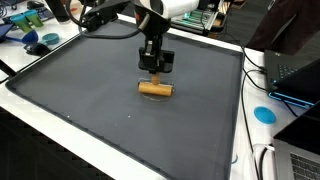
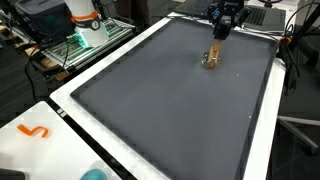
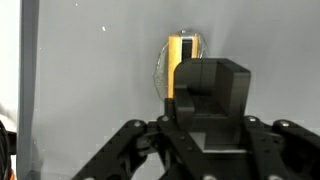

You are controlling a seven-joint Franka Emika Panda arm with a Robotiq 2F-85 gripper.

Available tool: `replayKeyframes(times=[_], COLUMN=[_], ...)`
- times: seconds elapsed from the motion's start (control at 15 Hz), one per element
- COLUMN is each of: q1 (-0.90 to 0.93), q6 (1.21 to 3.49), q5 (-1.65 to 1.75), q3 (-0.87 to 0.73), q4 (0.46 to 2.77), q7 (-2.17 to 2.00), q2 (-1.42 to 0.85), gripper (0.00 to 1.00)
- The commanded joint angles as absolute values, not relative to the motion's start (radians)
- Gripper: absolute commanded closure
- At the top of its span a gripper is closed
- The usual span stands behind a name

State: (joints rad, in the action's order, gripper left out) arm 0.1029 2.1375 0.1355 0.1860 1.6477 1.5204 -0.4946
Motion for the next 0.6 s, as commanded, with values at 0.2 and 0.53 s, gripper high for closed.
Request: replayKeyframes(times=[0.2,0.53], q1=[0.087,0.08], q6=[2.119,2.123], q5=[0.136,0.126], q3=[0.18,0.182], q4=[1.783,1.799], q7=[1.543,1.554], q2=[-0.493,-0.484], gripper=[0.77,0.77])
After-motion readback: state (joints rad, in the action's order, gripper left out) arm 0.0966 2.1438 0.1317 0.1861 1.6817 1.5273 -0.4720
